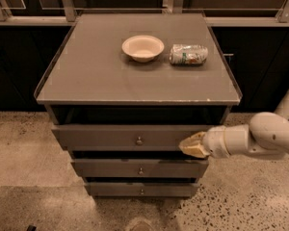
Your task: Close top drawer
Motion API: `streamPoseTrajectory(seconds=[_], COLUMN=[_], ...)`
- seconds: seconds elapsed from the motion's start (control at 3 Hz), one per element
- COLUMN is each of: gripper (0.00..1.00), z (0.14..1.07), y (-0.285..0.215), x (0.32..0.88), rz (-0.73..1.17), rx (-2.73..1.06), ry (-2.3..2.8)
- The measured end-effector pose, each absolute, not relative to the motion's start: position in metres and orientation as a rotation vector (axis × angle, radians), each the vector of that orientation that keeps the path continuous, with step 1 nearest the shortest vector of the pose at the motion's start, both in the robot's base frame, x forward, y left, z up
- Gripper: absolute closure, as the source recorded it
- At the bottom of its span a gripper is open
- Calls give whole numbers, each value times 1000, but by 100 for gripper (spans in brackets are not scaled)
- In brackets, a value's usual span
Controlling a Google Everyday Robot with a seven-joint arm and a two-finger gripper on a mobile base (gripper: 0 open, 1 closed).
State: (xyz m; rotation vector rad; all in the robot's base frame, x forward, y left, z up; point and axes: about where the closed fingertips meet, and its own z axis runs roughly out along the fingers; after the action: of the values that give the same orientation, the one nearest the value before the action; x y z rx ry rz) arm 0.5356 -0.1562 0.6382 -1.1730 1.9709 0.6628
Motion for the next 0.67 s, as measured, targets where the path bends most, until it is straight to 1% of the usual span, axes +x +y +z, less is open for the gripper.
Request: streamPoseTrajectory(seconds=[0.33,0.67], gripper=[100,81], z=[632,628], y=[-199,-205], x=[484,475], rz=[679,681], rx=[-1038,-1024], ry=[2082,2096])
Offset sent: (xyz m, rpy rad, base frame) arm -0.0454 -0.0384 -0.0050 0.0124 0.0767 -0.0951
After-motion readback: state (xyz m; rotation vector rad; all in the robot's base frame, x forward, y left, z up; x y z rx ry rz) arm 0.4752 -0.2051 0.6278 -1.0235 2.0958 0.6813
